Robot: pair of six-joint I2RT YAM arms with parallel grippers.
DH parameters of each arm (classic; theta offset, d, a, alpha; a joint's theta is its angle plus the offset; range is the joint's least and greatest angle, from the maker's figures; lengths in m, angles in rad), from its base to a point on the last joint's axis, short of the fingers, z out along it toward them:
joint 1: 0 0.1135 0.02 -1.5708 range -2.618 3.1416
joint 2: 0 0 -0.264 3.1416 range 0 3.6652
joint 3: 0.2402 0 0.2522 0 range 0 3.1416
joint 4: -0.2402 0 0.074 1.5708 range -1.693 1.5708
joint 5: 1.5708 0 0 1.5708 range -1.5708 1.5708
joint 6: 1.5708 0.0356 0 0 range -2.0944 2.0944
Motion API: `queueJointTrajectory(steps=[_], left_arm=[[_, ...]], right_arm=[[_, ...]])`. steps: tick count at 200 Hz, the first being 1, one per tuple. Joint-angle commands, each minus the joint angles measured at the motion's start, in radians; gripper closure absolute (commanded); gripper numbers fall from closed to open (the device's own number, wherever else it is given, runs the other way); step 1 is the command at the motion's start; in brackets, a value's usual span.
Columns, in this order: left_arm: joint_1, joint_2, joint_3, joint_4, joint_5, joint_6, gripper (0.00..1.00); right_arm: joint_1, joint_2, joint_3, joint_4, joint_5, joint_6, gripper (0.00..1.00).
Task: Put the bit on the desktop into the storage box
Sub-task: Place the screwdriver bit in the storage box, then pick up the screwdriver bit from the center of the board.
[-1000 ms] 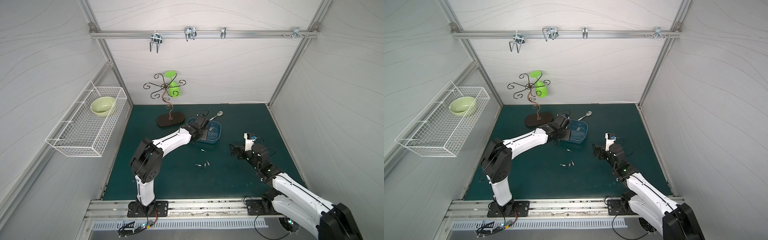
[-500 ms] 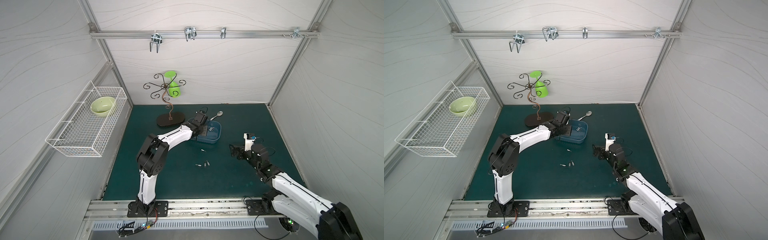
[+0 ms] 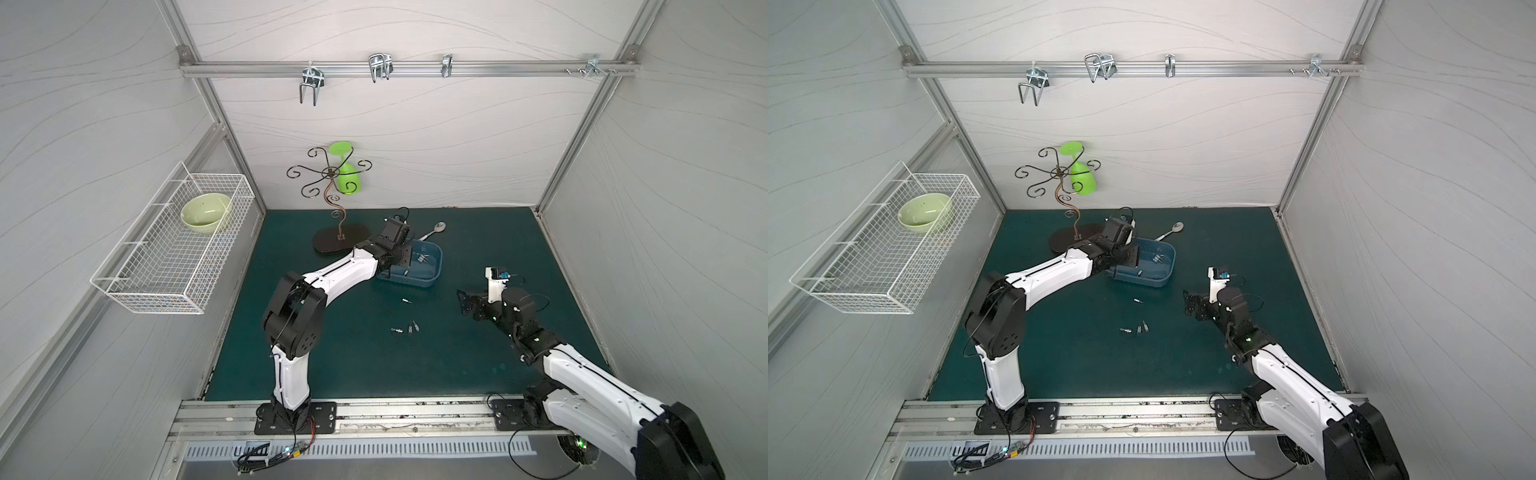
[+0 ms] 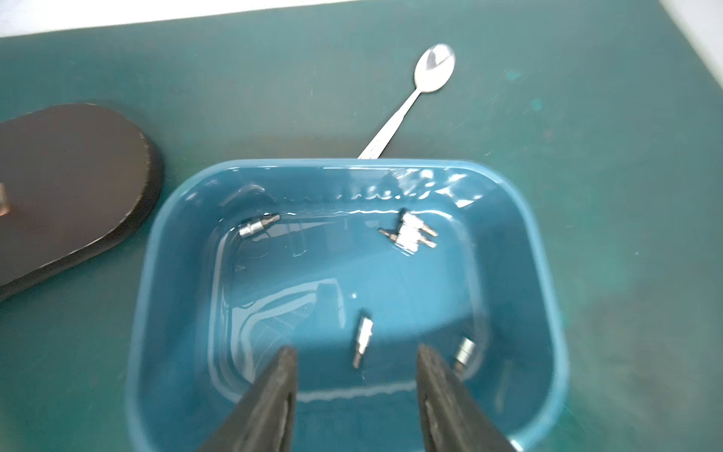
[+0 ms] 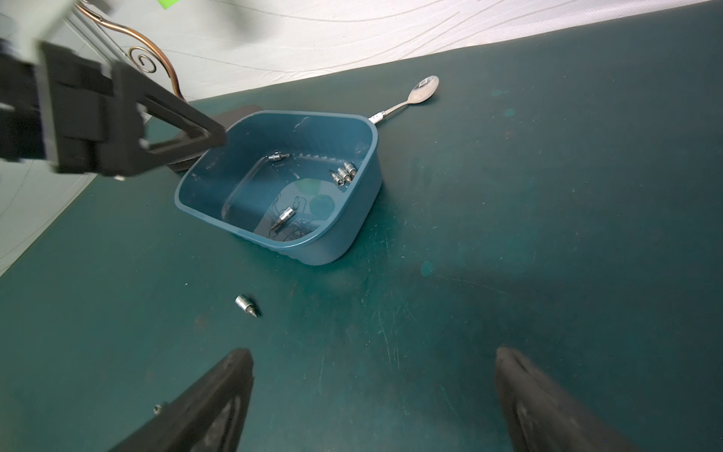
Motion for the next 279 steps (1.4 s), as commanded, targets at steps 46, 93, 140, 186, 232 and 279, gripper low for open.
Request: queueJointTrajectory(steps=[46, 93, 140, 186, 232, 279], left_arm=[[0.002, -0.291, -0.242, -0.055, -0.069, -0.125, 0.12], [0.002, -0.451, -0.414, -0.102, -0.193, -0.155, 0.01], [0.003, -0.585, -0.596, -0.051, -0.247, -0.152, 0.01], [0.003, -0.688, -0.778, 0.108, -0.231, -0.104, 0.01], [0.003, -0.725, -0.879, 0.200, -0.230, -0.064, 0.01], [0.003, -0.740, -0.896, 0.213, -0.236, -0.066, 0.01]], right_arm=[[0.141, 0.066, 0.128, -0.211, 0.050, -0.028, 0.01], [0.299, 0.089, 0.203, -0.380, 0.113, -0.023, 0.01], [0.423, 0.166, 0.292, -0.536, 0.126, 0.006, 0.01], [0.475, 0.276, 0.386, -0.664, 0.120, 0.024, 0.06], [0.496, 0.412, 0.471, -0.726, 0.102, 0.028, 0.13], [0.502, 0.540, 0.549, -0.741, 0.067, 0.042, 0.24]])
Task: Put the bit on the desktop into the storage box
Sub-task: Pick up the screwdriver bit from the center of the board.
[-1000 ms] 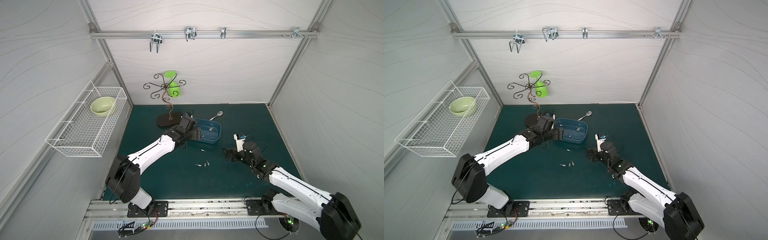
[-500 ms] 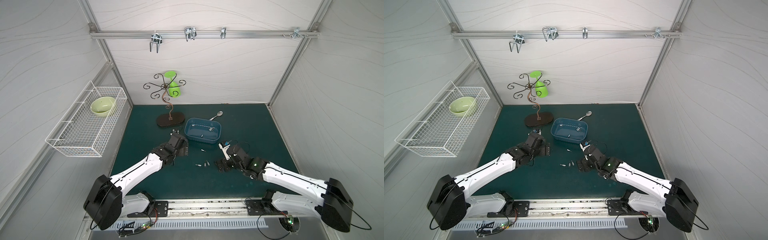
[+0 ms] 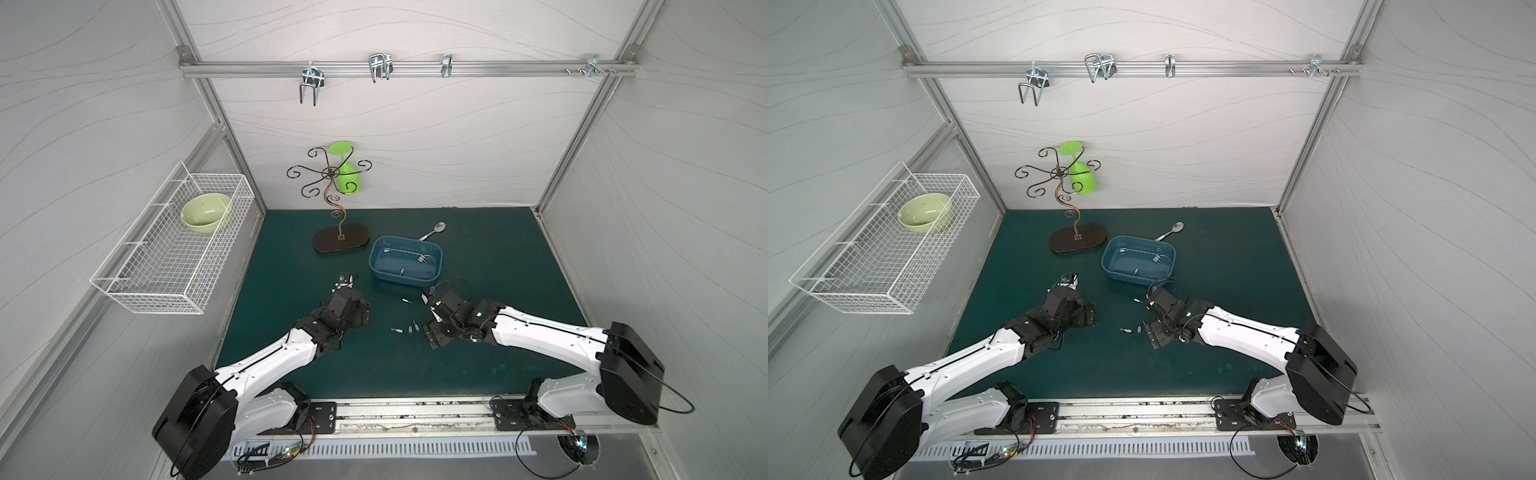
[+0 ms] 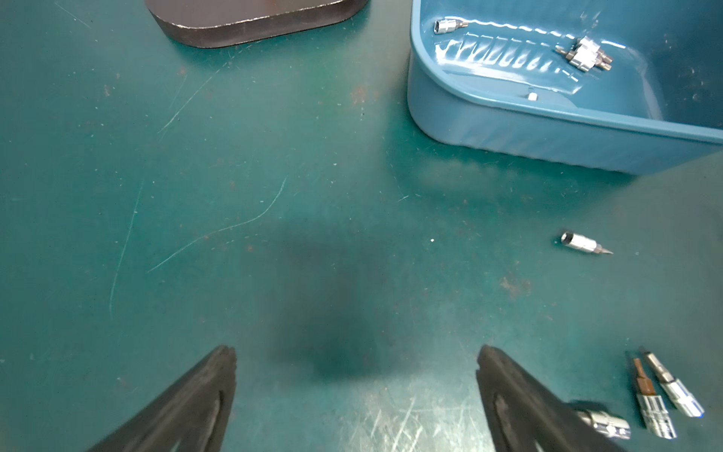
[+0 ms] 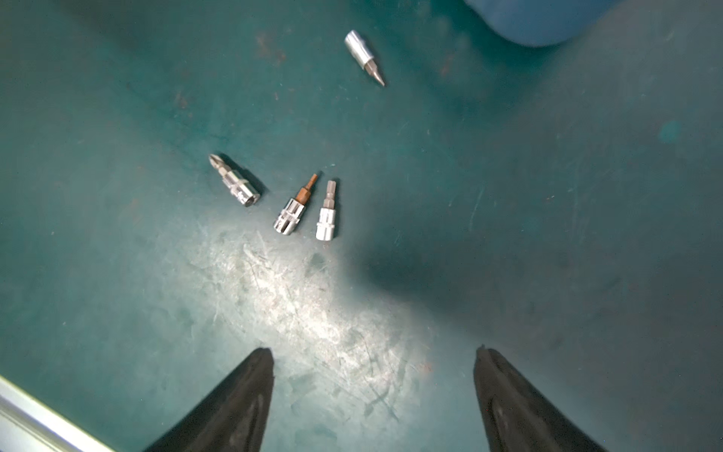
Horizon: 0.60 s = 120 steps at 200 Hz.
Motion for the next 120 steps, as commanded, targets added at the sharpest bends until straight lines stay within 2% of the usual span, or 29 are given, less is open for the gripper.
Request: queueJointTrajectory(steps=[1, 53, 120], left_arm=[[0.003, -0.026, 0.005, 0.069, -0.015, 0.014, 0.01], [0.003, -0.023, 0.005, 0.068, -0.035, 0.020, 0.01], [0.003, -0.023, 0.006, 0.066, -0.043, 0.024, 0.01]], right_arm=[[0.009, 0.048, 0.047, -0.039, -0.033, 0.015, 0.25], [0.012, 0.178, 0.127, -0.032, -0.060, 0.011, 0.48], [0.012, 0.312, 0.212, -0.031, -0.059, 0.007, 0.61]])
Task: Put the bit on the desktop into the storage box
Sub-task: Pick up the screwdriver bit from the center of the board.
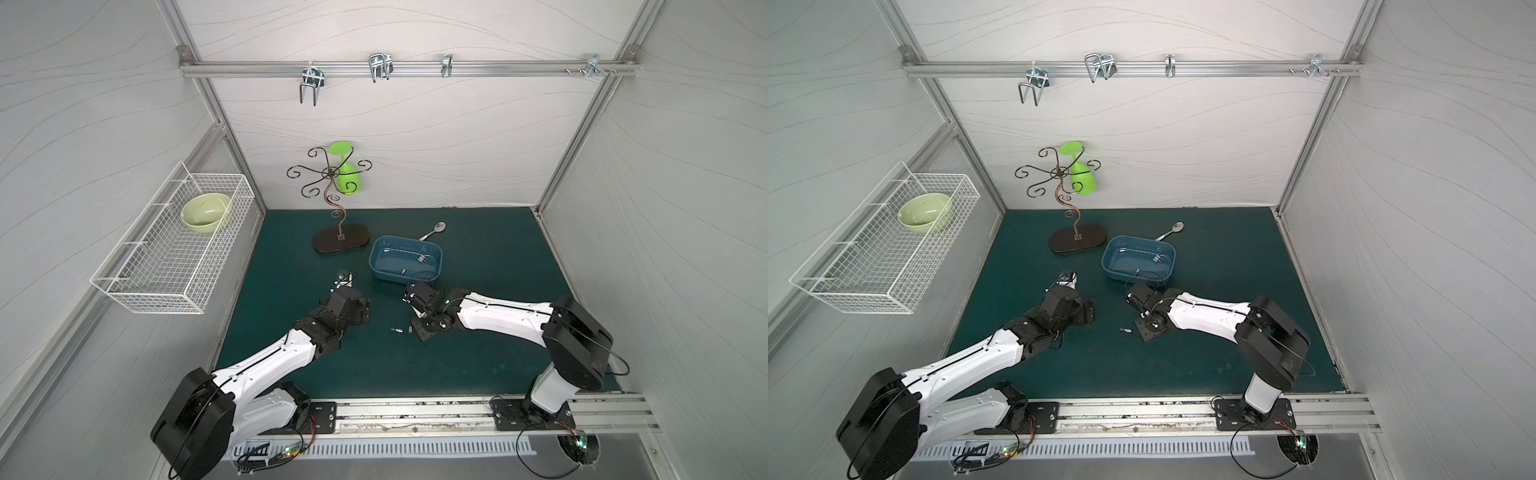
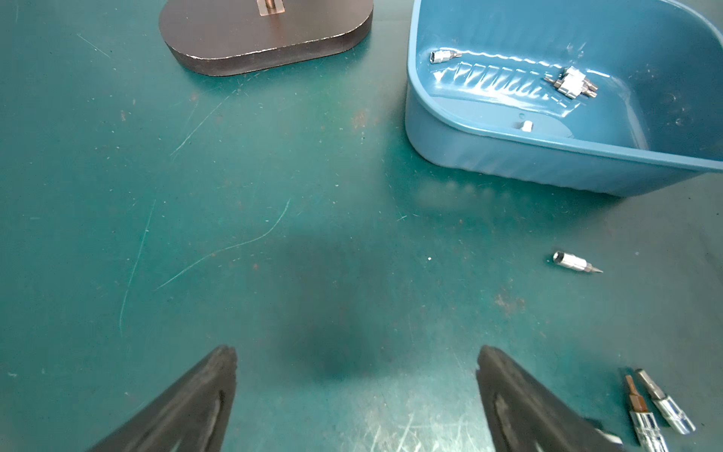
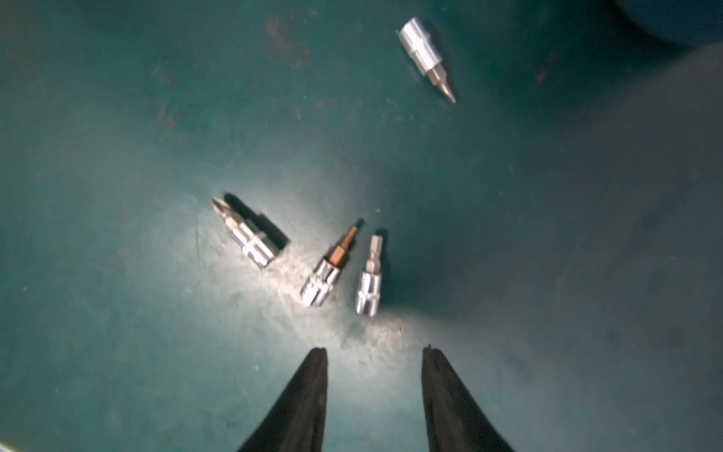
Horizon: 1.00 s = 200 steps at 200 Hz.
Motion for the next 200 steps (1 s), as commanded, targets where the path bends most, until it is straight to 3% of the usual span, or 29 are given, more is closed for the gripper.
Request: queueJointTrajectory(steps=[1, 200], left_arm=[[0.003, -0.009, 0.007, 0.041, -0.018, 0.010, 0.01], [0.003, 0.005, 0.015, 0.040, -0.018, 0.010, 0.01]], right_arm=[[0.005, 0.034, 0.029, -0.021, -0.004, -0.001, 0.61], [-0.020, 0.140, 0.071, -0.019, -0.010, -0.014, 0.85]])
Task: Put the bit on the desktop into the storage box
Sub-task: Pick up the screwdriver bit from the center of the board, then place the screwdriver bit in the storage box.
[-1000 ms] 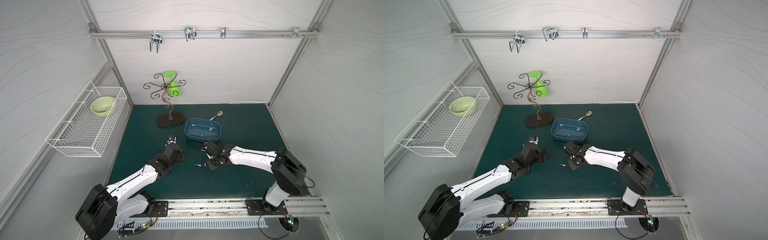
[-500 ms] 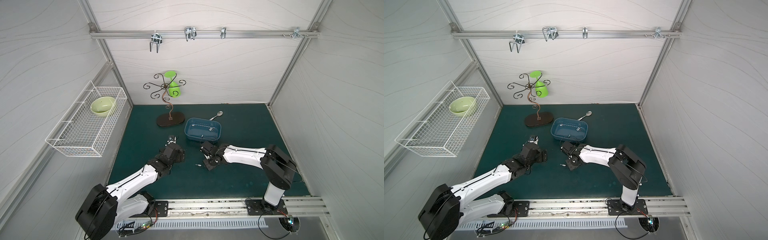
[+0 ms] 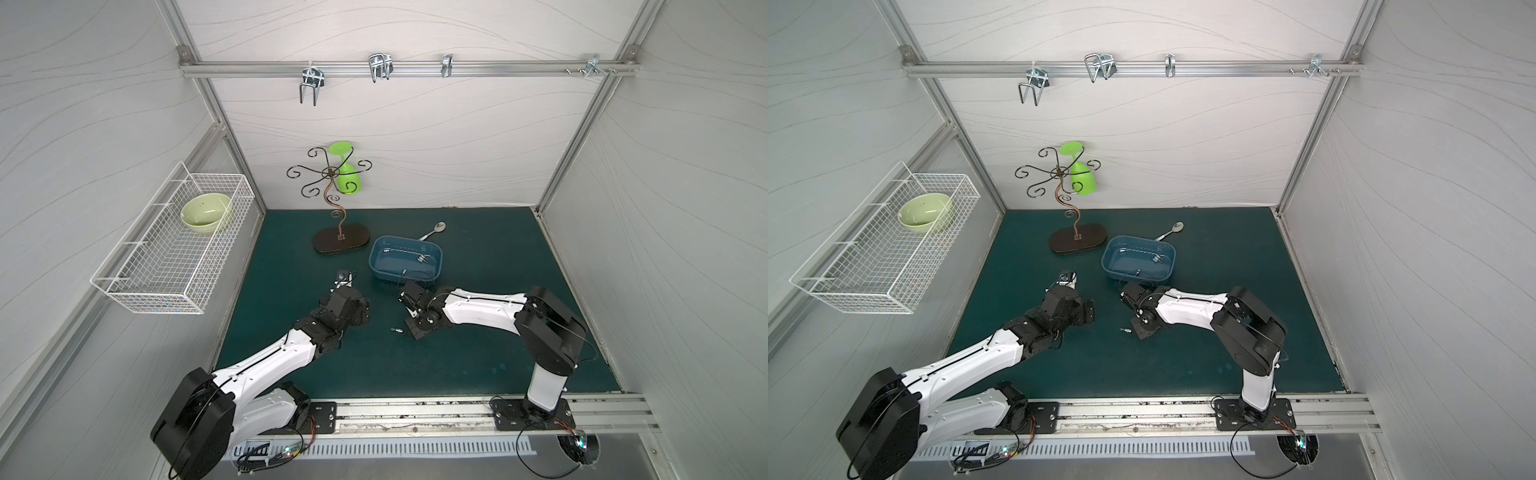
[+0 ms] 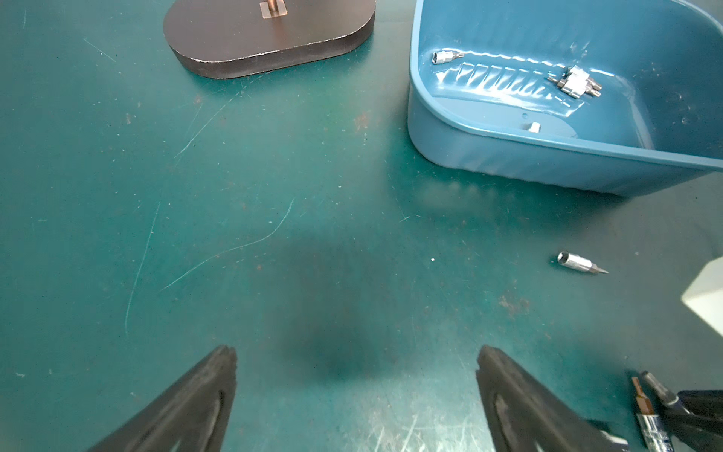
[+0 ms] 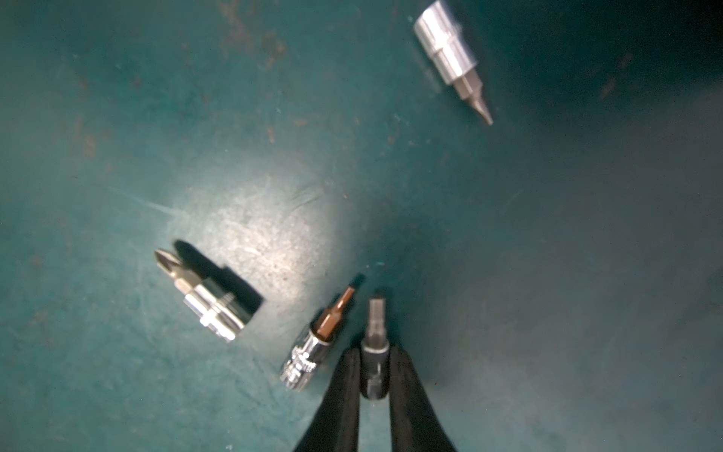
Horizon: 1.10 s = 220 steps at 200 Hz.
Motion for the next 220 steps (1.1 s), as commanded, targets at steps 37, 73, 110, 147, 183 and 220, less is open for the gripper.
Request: queueJointTrajectory(steps=[37, 73, 110, 147, 183, 220], left_arm=[[0.002, 0.002, 0.014, 0.040, -0.015, 0.007, 0.01], [0.002, -0.002, 0.013, 0.039, -0.013, 0.006, 0.01], [0.003, -0.003, 0.014, 0.040, -0.012, 0.007, 0.01], [0.003, -0.008, 0.014, 0.039, -0.012, 0.006, 0.01], [0.003, -0.013, 0.011, 0.039, -0.012, 0.008, 0.01], [0.003, -0.011, 0.013, 0.037, -0.010, 0.007, 0.01]], right_arm=[[-0.011, 0.003, 0.007, -0.027, -0.005, -0.006, 0.88], [-0.023, -0.042, 0.015, -0.050, 0.000, -0.014, 0.88], [-0.077, -0.117, 0.029, -0.059, -0.029, -0.034, 0.88], [-0.168, -0.183, 0.052, -0.040, -0.074, -0.068, 0.88], [-0.272, -0.193, 0.105, 0.011, -0.156, -0.100, 0.88], [-0.325, -0.136, 0.183, 0.067, -0.203, -0.138, 0.88]])
